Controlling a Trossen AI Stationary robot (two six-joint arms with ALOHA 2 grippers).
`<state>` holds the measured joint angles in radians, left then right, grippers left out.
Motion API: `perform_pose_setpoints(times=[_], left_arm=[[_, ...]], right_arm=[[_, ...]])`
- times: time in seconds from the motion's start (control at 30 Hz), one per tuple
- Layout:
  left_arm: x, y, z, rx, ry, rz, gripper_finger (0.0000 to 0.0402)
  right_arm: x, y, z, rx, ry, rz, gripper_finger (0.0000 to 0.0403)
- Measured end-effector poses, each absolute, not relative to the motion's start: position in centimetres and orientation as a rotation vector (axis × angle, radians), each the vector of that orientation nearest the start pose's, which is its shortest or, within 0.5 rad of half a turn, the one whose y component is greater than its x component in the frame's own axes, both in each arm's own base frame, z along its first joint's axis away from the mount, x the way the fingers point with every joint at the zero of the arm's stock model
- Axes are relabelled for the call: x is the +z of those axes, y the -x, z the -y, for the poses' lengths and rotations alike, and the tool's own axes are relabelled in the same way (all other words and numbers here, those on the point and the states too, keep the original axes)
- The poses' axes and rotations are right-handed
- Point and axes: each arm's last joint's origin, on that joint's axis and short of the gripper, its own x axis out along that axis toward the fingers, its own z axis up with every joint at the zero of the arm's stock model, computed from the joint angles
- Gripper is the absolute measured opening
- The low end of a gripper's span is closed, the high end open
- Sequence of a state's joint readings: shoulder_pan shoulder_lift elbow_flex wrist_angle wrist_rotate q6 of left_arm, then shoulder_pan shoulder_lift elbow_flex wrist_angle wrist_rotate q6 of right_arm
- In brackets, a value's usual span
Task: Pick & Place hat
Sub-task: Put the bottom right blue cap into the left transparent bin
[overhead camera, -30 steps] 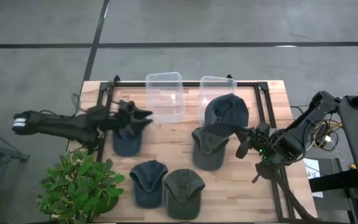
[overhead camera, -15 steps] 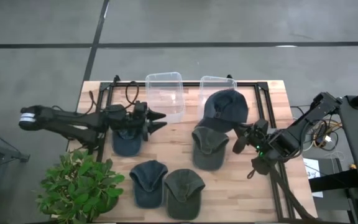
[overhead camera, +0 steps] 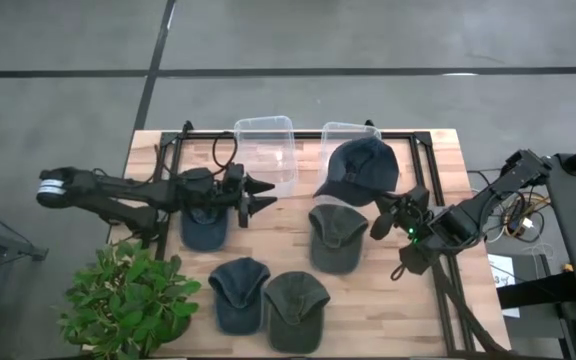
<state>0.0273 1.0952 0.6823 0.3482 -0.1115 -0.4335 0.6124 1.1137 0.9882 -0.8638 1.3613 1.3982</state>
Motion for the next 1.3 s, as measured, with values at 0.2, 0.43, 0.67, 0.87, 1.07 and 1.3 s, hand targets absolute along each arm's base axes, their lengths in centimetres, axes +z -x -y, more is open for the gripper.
perform_pose_setpoints(times=[0.2,0.43,0.67,0.87,1.07,1.3], left_arm=[[29.9,-25.6,-1.1,0.183,0.334,-0.022,0.0218],[31.7,-27.8,-1.5,0.290,0.172,-0.002,0.0218],[33.0,-29.4,-1.6,0.310,0.121,0.012,0.0218],[33.4,-30.4,-1.5,0.307,0.100,-0.009,0.0218],[33.4,-30.8,-1.5,0.306,0.101,-0.014,0.0218],[34.3,-30.8,-1.5,0.305,0.105,0.013,0.0218]], right_arm=[[31.4,-18.8,-8.3,-0.883,-0.543,0.052,0.0013],[32.2,-20.1,-7.8,-0.871,-0.495,0.031,0.0013],[32.3,-20.3,-7.2,-0.913,-0.470,0.044,0.0013],[32.3,-20.4,-6.7,-0.935,-0.457,0.043,0.0013],[32.3,-20.5,-6.5,-0.945,-0.449,0.041,0.0013],[32.2,-20.7,-6.1,-0.963,-0.442,0.041,0.0013]])
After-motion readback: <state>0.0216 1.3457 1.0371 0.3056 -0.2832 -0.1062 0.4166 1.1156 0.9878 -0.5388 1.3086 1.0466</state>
